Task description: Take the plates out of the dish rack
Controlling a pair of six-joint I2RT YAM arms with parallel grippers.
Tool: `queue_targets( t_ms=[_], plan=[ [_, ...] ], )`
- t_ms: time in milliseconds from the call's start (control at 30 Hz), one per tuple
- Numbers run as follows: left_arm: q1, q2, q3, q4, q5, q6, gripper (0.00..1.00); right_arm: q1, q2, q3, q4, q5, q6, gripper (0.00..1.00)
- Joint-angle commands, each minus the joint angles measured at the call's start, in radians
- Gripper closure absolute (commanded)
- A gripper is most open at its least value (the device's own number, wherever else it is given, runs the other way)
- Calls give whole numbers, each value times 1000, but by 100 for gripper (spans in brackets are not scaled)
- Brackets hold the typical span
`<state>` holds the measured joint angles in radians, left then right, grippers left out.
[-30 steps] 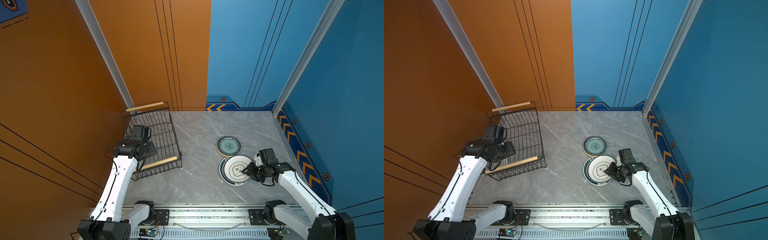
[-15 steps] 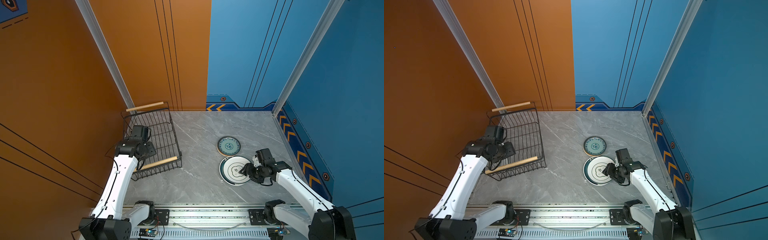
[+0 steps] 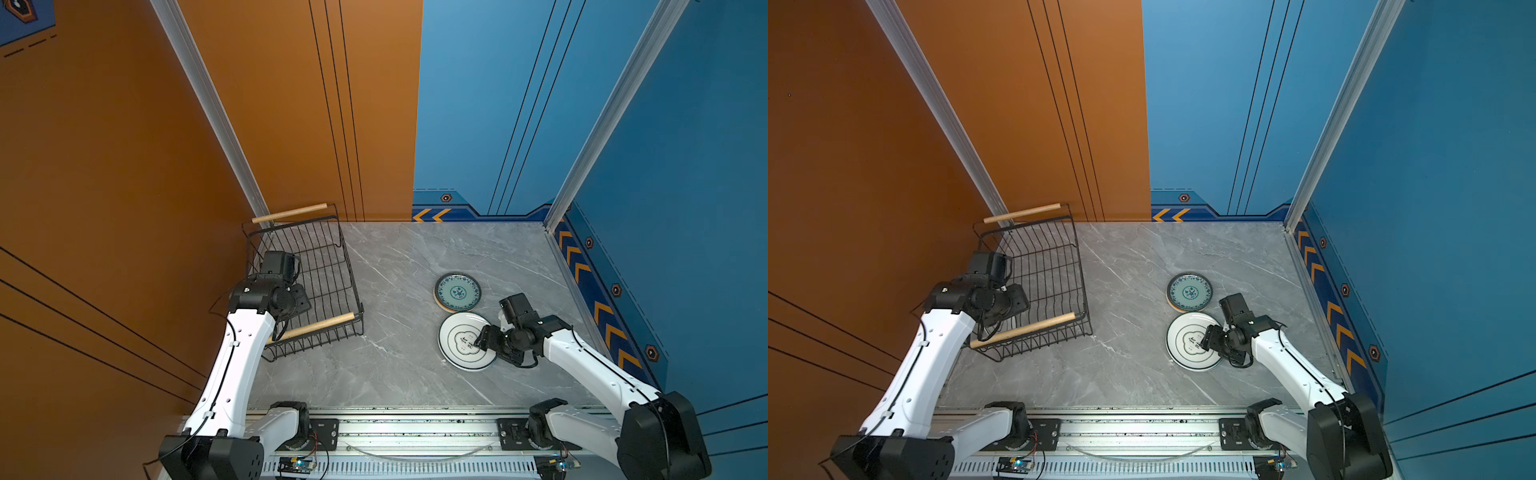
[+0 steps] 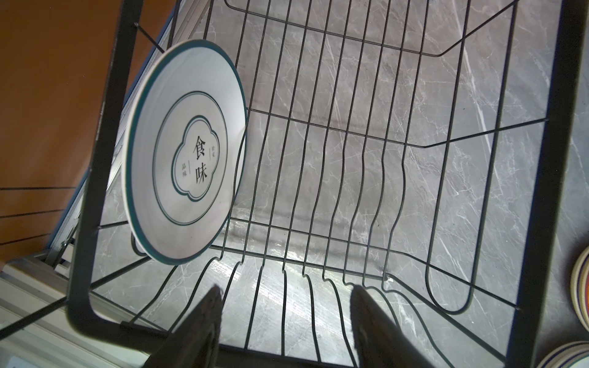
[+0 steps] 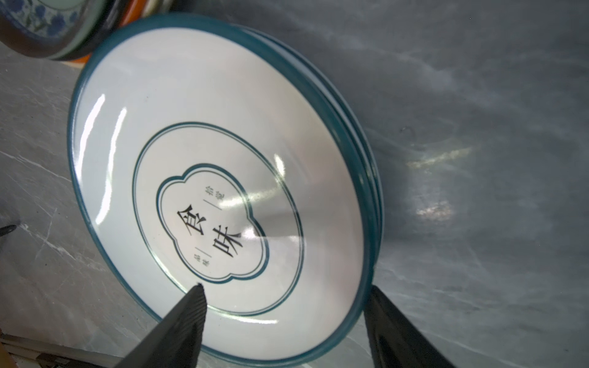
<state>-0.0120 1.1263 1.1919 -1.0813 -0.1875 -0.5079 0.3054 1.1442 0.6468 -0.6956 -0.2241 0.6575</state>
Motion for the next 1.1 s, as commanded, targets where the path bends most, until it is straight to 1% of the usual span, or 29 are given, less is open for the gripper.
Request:
queue_targets(
  t_ms=[0, 67, 100, 133, 167, 367, 533, 667, 767, 933, 1033, 1067],
  plan=[
    [19, 4, -15, 1, -15, 26, 35, 18, 14, 33, -44, 75, -9, 22],
    [28, 8, -15, 1, -14, 30, 35, 22, 13, 38, -54, 96, -11, 18],
    [31, 10, -14, 1, -16, 33, 35, 23, 10, 40, -58, 107, -12, 9],
    [34, 13, -14, 1, -19, 38, 35, 23, 6, 43, -57, 112, -11, 7],
    [39, 18, -10, 0, -21, 43, 35, 23, 1, 46, -57, 116, -9, 0],
    [73, 52, 10, 0, -21, 71, 35, 27, -6, 62, -58, 137, -10, 0],
    [115, 79, 49, -4, -20, 126, 34, 26, -17, 82, -54, 189, -12, 0],
    [163, 87, 75, -24, -14, 166, 33, 22, -41, 81, 5, 214, -24, 0],
    [192, 90, 104, -43, -19, 209, 33, 8, -27, 89, 51, 194, -47, 0],
    [205, 105, 140, -62, -46, 280, 33, -2, 30, 118, 92, 136, -87, 0],
    [214, 128, 147, -60, -31, 281, 33, -6, 46, 125, 105, 127, -107, 0],
    [217, 140, 147, -60, -43, 281, 34, -7, 48, 125, 108, 122, -113, 0]
  ],
)
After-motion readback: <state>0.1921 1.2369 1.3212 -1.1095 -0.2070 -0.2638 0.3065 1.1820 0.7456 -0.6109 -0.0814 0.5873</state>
